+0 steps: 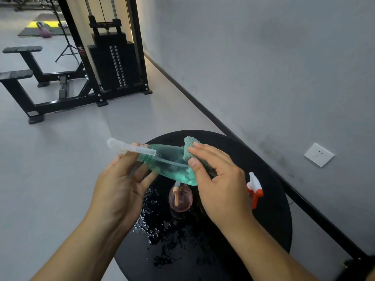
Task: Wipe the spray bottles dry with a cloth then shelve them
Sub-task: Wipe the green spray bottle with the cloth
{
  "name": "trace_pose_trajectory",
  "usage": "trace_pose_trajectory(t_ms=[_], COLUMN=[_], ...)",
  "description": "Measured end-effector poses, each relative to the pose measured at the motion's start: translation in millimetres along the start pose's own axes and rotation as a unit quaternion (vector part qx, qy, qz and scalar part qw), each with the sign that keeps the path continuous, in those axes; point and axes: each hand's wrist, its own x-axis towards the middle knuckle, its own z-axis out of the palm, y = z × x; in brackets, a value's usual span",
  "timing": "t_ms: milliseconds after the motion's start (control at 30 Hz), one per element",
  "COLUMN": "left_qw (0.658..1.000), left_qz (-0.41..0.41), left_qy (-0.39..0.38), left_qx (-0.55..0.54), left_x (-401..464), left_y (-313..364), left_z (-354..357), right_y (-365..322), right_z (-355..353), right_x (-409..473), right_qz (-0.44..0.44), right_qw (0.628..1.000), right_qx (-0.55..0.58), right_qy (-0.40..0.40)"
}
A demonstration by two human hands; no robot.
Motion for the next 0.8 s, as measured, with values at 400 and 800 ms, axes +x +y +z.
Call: trace_pose_trajectory(t_ms=[400, 800], left_qw=[0.997, 0.998], left_qz=[0.017, 0.032], left_qy=[-0.071, 0.008], left_qx=[0.009, 0.045], left_x=[-9, -14], left_y=[2, 7], left_z=[6, 14], right_y=[-1, 0], right_z=[-5, -1], right_x=[-2, -5], right_qz=[0.005, -0.021], right_qw=[1.0, 0.999], right_qx=[0.013, 0.0], right_qy=[0.024, 0.03])
